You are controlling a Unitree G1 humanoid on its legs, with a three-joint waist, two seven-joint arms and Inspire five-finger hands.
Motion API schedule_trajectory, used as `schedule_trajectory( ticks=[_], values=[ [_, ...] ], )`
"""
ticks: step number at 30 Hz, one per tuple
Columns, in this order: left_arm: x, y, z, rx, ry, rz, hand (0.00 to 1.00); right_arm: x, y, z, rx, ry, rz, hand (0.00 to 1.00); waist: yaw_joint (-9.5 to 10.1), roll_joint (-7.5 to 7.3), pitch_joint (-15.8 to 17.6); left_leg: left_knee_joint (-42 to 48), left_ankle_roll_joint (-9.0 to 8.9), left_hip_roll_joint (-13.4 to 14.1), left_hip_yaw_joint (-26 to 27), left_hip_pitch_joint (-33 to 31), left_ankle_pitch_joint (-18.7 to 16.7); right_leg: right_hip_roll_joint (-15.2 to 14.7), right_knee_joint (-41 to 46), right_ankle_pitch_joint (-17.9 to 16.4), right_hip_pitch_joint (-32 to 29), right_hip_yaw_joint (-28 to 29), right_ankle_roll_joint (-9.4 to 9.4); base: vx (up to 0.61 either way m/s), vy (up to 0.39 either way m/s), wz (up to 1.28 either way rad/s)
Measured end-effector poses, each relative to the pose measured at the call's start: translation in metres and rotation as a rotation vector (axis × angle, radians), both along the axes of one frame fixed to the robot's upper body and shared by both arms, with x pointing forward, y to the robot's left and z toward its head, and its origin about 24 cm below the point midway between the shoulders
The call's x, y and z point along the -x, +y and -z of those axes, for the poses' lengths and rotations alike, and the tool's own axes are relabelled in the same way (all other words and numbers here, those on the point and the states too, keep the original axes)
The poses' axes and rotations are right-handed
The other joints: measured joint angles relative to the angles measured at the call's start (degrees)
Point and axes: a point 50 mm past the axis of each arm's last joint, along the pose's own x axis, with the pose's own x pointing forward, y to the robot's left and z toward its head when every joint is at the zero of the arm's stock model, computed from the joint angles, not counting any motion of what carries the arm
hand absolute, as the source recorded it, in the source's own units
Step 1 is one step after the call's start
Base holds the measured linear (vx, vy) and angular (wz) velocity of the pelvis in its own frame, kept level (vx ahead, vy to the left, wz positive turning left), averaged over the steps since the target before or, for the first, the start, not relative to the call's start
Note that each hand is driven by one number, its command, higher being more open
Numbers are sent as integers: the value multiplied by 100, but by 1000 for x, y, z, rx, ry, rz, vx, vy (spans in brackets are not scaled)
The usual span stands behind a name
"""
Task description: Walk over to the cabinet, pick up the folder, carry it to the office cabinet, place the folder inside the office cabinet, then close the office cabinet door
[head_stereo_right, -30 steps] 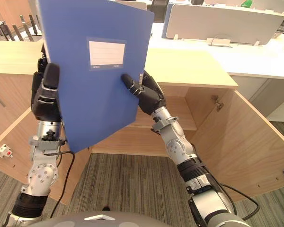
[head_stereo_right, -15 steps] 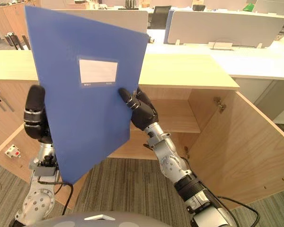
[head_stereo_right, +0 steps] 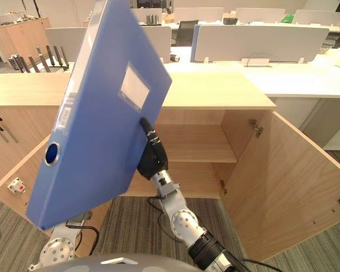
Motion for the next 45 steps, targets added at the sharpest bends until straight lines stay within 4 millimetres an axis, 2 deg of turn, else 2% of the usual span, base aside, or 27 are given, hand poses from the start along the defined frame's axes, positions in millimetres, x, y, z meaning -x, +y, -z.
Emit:
schedule_trajectory(
  ticks=[1,2,3,4,5,6,8,10,15,19,24,27,29,34,37,45],
  values=[
    [-1,6,11,-35,49,-20,100,1,0,3,2,14,0,0,-17,9,4,0,-4,3,-10,-11,1,0,-13,7,1,-10,-8,10,-5,8],
    [0,20,37,-135,177,-53,100,4,0,5,3,24,-5,0,-60,22,7,-1,-14,9,-40,-43,8,7,-55,23,3,-38,-20,8,-3,9],
    [9,32,69,-217,358,-79,100,6,5,5,7,23,-34,0,-146,23,7,0,-22,19,-62,-86,13,17,-102,29,-3,-83,-26,16,-6,8],
    [16,38,84,-251,450,-87,100,8,8,5,2,20,-54,0,-170,9,21,0,-24,25,-65,-92,11,23,-113,31,-5,-87,-30,0,0,0],
    [33,44,111,-305,616,-84,100,11,13,5,2,1,-80,0,-176,-41,48,0,-43,35,-60,-102,-3,35,-149,36,-3,-86,-37,59,-27,1],
    [49,48,128,-353,733,-65,100,11,16,5,7,-10,-90,0,-170,-56,133,1,-59,39,-76,-113,-17,49,-180,32,8,-110,-30,66,-31,3],
    [66,53,143,-397,836,-54,100,9,17,9,15,-6,-75,0,-125,-172,229,3,-79,47,-106,-121,-30,61,-179,33,11,-141,-39,72,-37,8],
    [77,58,147,-420,875,-66,100,7,16,17,36,26,-52,0,-111,-226,270,5,-86,44,-126,-135,-37,62,-178,38,10,-171,-31,64,-26,6],
    [81,73,152,-456,908,-130,100,3,0,34,66,108,33,0,-128,-124,520,4,-100,31,-127,-82,-72,55,-182,21,67,-174,-20,27,-4,-1],
    [101,80,169,-470,1035,-176,100,10,-22,47,64,170,143,0,-149,-53,585,3,-107,10,-198,-67,-93,49,-191,-29,123,-251,-7,19,-8,8],
    [139,79,191,-471,1278,-271,100,15,-44,63,87,252,242,0,-152,-159,732,4,-92,-4,-239,7,-86,44,-188,-86,230,-292,6,39,-24,5],
    [151,76,196,-479,1354,-303,100,19,-53,68,88,283,284,0,-149,-161,786,4,-94,-12,-251,6,-99,37,-185,-115,230,-307,-1,7,-7,1],
    [155,74,197,-473,1373,-317,100,25,-59,74,90,313,312,0,-153,-150,797,3,-95,-14,-257,10,-108,34,-177,-142,230,-316,1,0,0,0],
    [162,66,200,-493,1400,-283,100,49,-74,111,150,496,361,0,-167,-143,801,2,-116,-12,-275,21,-132,34,-161,-180,244,-348,-2,1,-9,2],
    [164,67,201,-518,1405,-273,100,60,-87,127,179,582,399,0,-173,-126,811,2,-120,-10,-252,33,-162,33,-133,-190,244,-325,-7,8,-11,-2],
    [170,68,202,-569,1431,-263,100,67,-132,144,280,703,566,0,-156,-104,817,1,-116,-33,-208,50,-201,7,-136,-211,243,-267,21,5,-5,-3]
  ],
)
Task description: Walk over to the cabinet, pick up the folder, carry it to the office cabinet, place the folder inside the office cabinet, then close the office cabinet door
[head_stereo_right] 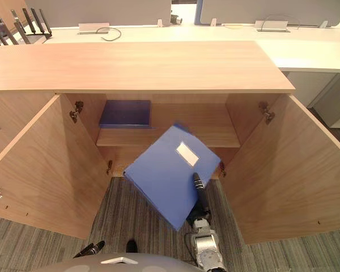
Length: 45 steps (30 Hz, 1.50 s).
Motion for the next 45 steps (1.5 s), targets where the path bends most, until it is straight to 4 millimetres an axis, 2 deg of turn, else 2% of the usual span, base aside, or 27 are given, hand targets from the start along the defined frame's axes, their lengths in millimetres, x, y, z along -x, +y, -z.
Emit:
schedule_trajectory(
  ticks=[5,8,12,15,16,19,21,24,28,30,34,35,36,39,45],
  values=[
    [0,1,0,-29,20,34,100,-10,-19,1,55,48,57,0,16,13,-2,0,25,-39,2,-1,-30,-14,-1,-19,0,-3,29,0,0,0],
    [-2,1,0,-43,26,48,100,-27,-28,-4,64,52,117,0,44,34,11,0,77,-116,8,-2,-73,-110,3,-34,-1,-13,70,11,10,0],
    [-8,3,-1,-81,29,62,100,-41,-37,-9,66,62,193,0,195,21,23,2,152,-256,7,5,-137,-230,75,-82,-11,-40,178,57,36,3],
    [-14,2,-2,-120,19,64,100,-53,-36,-12,60,75,213,0,309,36,64,19,240,-364,-11,39,-191,-367,282,-101,-53,-134,237,71,57,7],
    [-17,0,-3,-147,16,57,100,-58,-31,-14,41,84,221,0,378,98,90,27,296,-363,-24,116,-228,-411,634,-101,-144,-152,236,69,56,5],
    [-21,1,-5,-185,17,75,100,-64,-22,-15,-3,74,235,0,477,158,167,31,356,-344,-33,256,-268,-523,1240,-102,-303,-167,233,54,62,6],
    [-21,3,-6,-224,31,76,100,-71,-12,-18,-47,57,253,0,523,151,189,32,389,-356,-22,308,-291,-630,1670,-98,-462,-318,222,55,74,1],
    [-23,6,-8,-253,28,72,100,-86,1,-27,-79,35,237,0,646,128,301,33,393,-373,38,370,-293,-738,1845,-62,-520,-673,166,23,27,-12],
    [-22,6,-8,-256,33,71,100,-101,5,-37,-82,5,228,0,657,132,391,28,444,-373,33,370,-260,-718,1869,-61,-549,-746,141,-30,-30,-6],
    [-22,7,-8,-267,40,70,100,-108,3,-44,-73,-21,250,0,642,148,513,17,423,-364,22,380,-266,-722,1963,-130,-577,-776,33,-55,-65,-1],
    [-21,8,-8,-284,54,59,100,-111,-2,-49,-80,-50,302,0,639,100,646,0,349,-385,-9,335,-211,-719,1781,-280,-485,-973,-22,-66,-99,3],
    [-22,8,-9,-287,53,57,100,-111,-3,-50,-76,-53,307,0,637,39,662,0,322,-427,-28,259,-192,-719,1569,-402,-422,-1112,-22,-35,-127,13],
    [-23,6,-8,-283,49,57,100,-111,-4,-50,-73,-57,309,0,620,2,664,0,323,-460,-95,156,-192,-716,1383,-491,-399,-1211,97,-25,-132,17],
    [-24,3,-8,-273,46,46,100,-108,-5,-48,-71,-36,317,0,569,35,704,1,293,-436,-268,80,-167,-662,1334,-519,-385,-1357,106,-2,-102,23],
    [-30,6,-11,-285,12,29,100,-108,-1,-47,-78,-24,309,0,564,-68,754,49,296,-349,-426,-48,-156,-455,1071,-488,-256,-1505,139,110,-118,14]
  ],
)
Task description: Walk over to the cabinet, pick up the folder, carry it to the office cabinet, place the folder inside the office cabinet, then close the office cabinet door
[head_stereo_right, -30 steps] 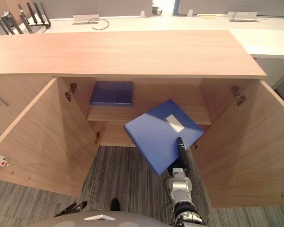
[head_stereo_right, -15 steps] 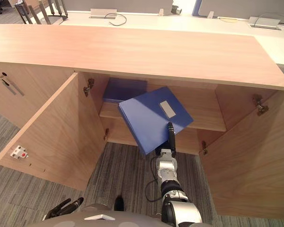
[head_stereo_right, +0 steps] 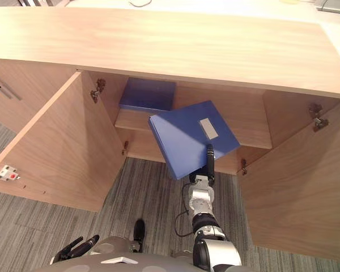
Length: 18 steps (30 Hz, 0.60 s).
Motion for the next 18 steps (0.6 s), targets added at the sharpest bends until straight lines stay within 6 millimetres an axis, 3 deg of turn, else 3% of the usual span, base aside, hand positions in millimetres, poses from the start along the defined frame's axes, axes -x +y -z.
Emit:
schedule_trajectory(
  ticks=[2,5,6,8,10,11,13,16,18],
  values=[
    [-7,2,-3,-9,-34,2,100,1,-2,1,-1,2,7,0,-56,-58,35,494,29,18,-108,-261,-270,39,-6,51,49,-26,13,162,-82,39],
    [-14,1,-6,-10,-64,31,100,3,-4,2,-3,6,19,0,-24,8,66,1681,-3,292,-158,-714,-858,252,240,304,112,-48,-5,141,-35,28],
    [-18,-1,-7,-5,-75,47,100,3,-8,0,1,-2,30,0,-18,109,124,1871,16,423,-190,-722,-888,220,649,66,-81,-47,-74,109,-21,22],
    [-29,-5,-7,7,-98,72,100,1,-15,-6,15,-36,44,0,18,166,171,2134,16,478,-166,-809,-888,289,91,-189,-123,-87,-115,58,-71,25],
    [-34,-6,-8,13,-114,87,100,-2,-21,-12,31,-62,50,0,83,173,198,2425,-63,400,-6,-888,-969,195,-323,230,-281,-79,-152,6,-163,26],
    [-35,-12,-6,33,-112,88,100,-1,-29,-15,52,-73,57,0,16,384,207,2573,-135,468,-8,-894,-1135,165,-87,268,-249,-151,-128,-5,-86,28],
    [-31,-18,-5,52,-106,86,100,-2,-34,-18,64,-85,62,0,61,535,198,2594,-141,578,117,-896,-1162,175,111,176,-344,-198,-178,5,-18,6],
    [-24,-21,-3,69,-90,85,100,-5,-33,-28,63,-134,66,0,61,554,219,2639,-145,703,324,-980,-1165,71,717,-15,-723,-180,-259,-28,-17,-25],
    [-28,-18,-4,68,-107,90,100,-16,-27,-51,58,-244,69,0,51,506,418,2693,-219,784,639,-1009,-1236,-175,1628,-222,-1246,-52,-375,-67,7,-44]
  ],
)
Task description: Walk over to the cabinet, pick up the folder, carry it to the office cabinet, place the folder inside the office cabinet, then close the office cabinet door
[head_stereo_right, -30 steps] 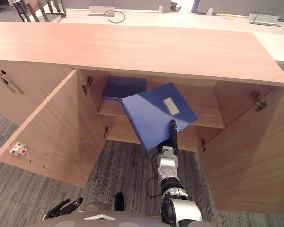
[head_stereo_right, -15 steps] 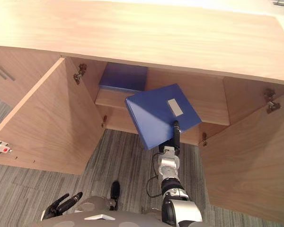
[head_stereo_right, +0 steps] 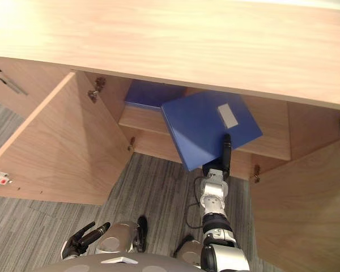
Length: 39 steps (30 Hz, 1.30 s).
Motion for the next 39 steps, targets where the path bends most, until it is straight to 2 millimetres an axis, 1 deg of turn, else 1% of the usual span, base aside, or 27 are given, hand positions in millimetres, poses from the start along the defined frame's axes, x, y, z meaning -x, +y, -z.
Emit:
schedule_trajectory(
  ticks=[1,2,3,4,5,6,7,9,13,14,16,18,19,21,22,24,25,27,28,29,30,31,33,34,37,39],
  values=[
    [-2,1,-1,-1,-7,3,100,-4,1,-8,5,-35,-5,0,-25,-14,43,90,34,0,48,-91,-34,-91,254,-39,-185,22,-36,-123,15,-39],
    [-4,2,-2,-4,-19,7,100,-12,4,-25,15,-106,-17,0,-91,-20,70,360,49,10,107,-367,-127,-260,725,-93,-595,49,-89,-108,9,-28],
    [-5,2,-2,-5,-23,7,100,-15,5,-33,19,-141,-21,0,-115,-18,71,496,63,21,148,-515,-191,-316,904,-131,-790,102,-91,-121,38,-45],
    [-7,2,-3,-8,-31,7,100,-23,9,-52,23,-216,-25,0,-130,-14,77,796,88,70,309,-779,-427,-395,1209,-292,-1154,261,-109,-84,42,-42],
    [-7,2,-3,-9,-35,7,100,-26,10,-58,24,-239,-26,0,-126,-5,92,897,91,98,369,-843,-549,-404,1288,-375,-1251,329,-109,-133,71,-45],
    [-10,3,-4,-12,-46,8,100,-28,10,-67,23,-276,-17,0,-133,-12,102,1092,130,106,436,-1002,-732,-480,1431,-567,-1401,349,-88,-117,67,-23],
    [-13,3,-5,-16,-58,10,100,-29,9,-72,4,-301,2,0,-134,-19,108,1303,160,105,476,-1168,-846,-549,1545,-710,-1523,366,-98,-119,72,-13],
    [-16,4,-7,-20,-73,12,100,-30,6,-74,-9,-311,29,0,-138,-19,118,1544,203,108,490,-1386,-921,-633,1733,-786,-1709,387,-96,-107,70,1],
    [-23,4,-9,-23,-93,16,100,-29,2,-73,-36,-311,66,0,-115,-16,143,1876,278,119,483,-1733,-995,-729,1993,-807,-1995,421,-113,-105,84,6],
    [-26,5,-10,-25,-102,19,100,-29,1,-75,-40,-319,77,0,-113,-15,163,1978,304,118,477,-1858,-1010,-769,2084,-809,-2107,430,-117,-93,105,7],
    [-31,5,-13,-25,-123,14,100,-30,-2,-86,-48,-351,99,0,-112,-1,183,2163,348,134,461,-2102,-1037,-798,2212,-811,-2310,450,-123,-77,95,5],
    [-33,5,-13,-16,-134,-1,100,-34,-8,-103,-65,-408,144,0,-115,0,206,2392,385,165,455,-2367,-1080,-839,2385,-817,-2540,473,-134,-51,77,2],
    [-33,5,-13,-16,-134,-1,100,-36,-11,-109,-72,-422,161,0,-116,0,219,2438,392,165,453,-2409,-1087,-859,2427,-819,-2577,477,-137,-43,63,4],
    [-33,6,-14,-18,-138,-1,100,-46,-21,-137,-124,-489,247,0,-119,-3,236,2608,403,170,445,-2624,-1098,-908,2578,-825,-2775,506,-149,-48,56,4],
    [-34,6,-14,-19,-141,-1,100,-48,-25,-145,-140,-503,269,0,-121,-2,238,2652,403,174,440,-2692,-1098,-919,2614,-825,-2842,513,-152,-52,51,5],
    [-36,6,-15,-20,-149,-4,100,-58,-42,-183,-165,-544,330,0,-108,3,250,2899,432,196,405,-3021,-1119,-955,2835,-840,-3147,576,-179,-44,35,5],
    [-36,6,-15,-18,-150,-9,100,-62,-46,-193,-166,-549,336,0,-107,9,260,2976,439,202,391,-3113,-1127,-961,2897,-849,-3227,594,-195,-52,38,6],
    [-41,6,-16,-19,-155,-16,100,-70,-60,-231,-194,-561,356,0,-92,68,337,3211,454,223,327,-3450,-1139,-979,3086,-856,-3502,624,-208,-80,53,6],
    [-43,5,-16,-12,-158,-26,100,-71,-62,-239,-197,-564,360,0,-79,90,356,3257,454,225,306,-3521,-1138,-980,3118,-856,-3556,626,-208,-94,49,6],
    [-46,4,-16,-1,-163,-37,100,-74,-66,-251,-221,-567,369,0,-63,111,392,3351,455,234,283,-3649,-1138,-988,3199,-863,-3668,639,-220,-81,36,5],
    [-47,4,-16,3,-168,-43,100,-75,-67,-256,-236,-563,371,0,-53,112,401,3390,454,237,272,-3719,-1139,-993,3241,-868,-3726,641,-229,-76,26,6],
    [-50,3,-17,14,-177,-56,100,-79,-70,-266,-282,-550,380,0,-6,114,404,3486,453,246,240,-3894,-1138,-1008,3329,-879,-3877,636,-250,-59,15,6],
    [-53,2,-18,14,-183,-52,100,-82,-74,-276,-325,-533,389,0,38,124,418,3574,457,244,198,-4043,-1134,-1037,3433,-902,-3992,621,-290,-73,10,13],
    [-55,1,-19,13,-188,-52,100,-85,-78,-286,-359,-516,389,0,74,134,422,3667,454,213,146,-4217,-1128,-1088,3544,-931,-4124,608,-334,-76,6,19],
    [-60,0,-20,10,-197,-55,100,-87,-82,-307,-369,-507,356,0,127,157,436,3796,489,187,49,-4517,-1064,-1127,3689,-962,-4338,561,-385,-62,2,20],
    [-63,-3,-22,15,-212,-55,100,-86,-89,-325,-354,-511,340,0,204,188,459,3892,489,151,-24,-4698,-1029,-1186,3815,-1001,-4453,517,-423,-58,0,22]
  ],
)
